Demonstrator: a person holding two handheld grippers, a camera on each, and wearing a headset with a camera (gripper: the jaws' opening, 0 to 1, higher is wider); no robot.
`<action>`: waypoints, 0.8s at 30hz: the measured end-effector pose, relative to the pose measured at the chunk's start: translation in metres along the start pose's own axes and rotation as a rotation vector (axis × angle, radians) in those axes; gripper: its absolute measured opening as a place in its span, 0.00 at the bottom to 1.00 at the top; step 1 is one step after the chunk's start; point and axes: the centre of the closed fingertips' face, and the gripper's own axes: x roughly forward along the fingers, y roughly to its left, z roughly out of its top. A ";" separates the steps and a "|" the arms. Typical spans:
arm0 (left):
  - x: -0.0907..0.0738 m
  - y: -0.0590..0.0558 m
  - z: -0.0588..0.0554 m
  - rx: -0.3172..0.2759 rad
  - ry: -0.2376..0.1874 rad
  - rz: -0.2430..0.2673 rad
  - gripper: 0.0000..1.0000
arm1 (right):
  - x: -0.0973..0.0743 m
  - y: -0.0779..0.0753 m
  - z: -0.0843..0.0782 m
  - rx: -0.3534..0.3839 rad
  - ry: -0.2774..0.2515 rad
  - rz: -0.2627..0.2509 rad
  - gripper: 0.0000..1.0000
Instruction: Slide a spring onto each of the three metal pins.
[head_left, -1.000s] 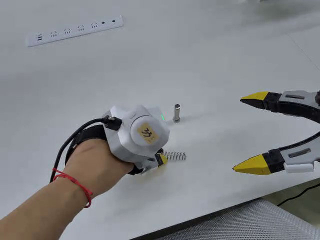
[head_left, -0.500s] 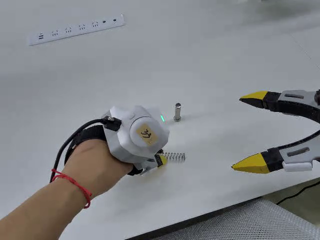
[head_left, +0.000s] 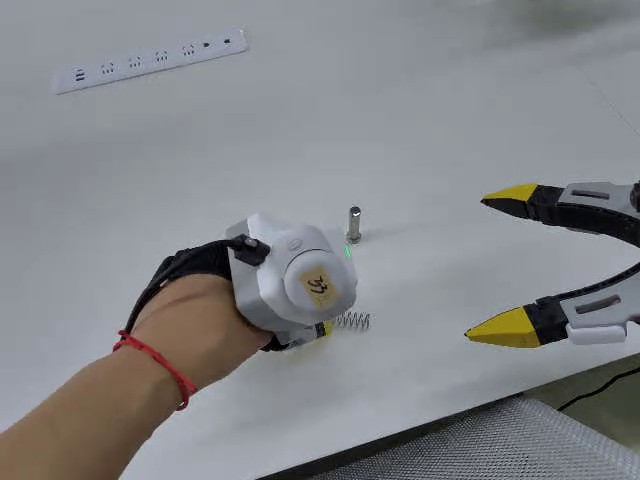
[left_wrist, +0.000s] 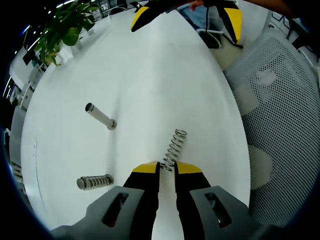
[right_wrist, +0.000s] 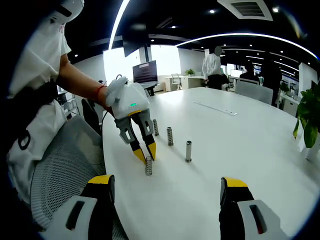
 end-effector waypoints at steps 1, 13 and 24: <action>0.000 -0.001 0.000 0.011 -0.001 -0.003 0.08 | 0.000 0.000 0.000 0.001 -0.001 -0.002 0.86; 0.001 -0.002 0.004 0.118 0.019 0.004 0.11 | -0.001 -0.001 -0.001 0.012 -0.010 -0.012 0.86; 0.003 -0.005 0.006 0.220 0.054 -0.015 0.08 | -0.003 -0.003 -0.005 0.018 -0.013 -0.023 0.85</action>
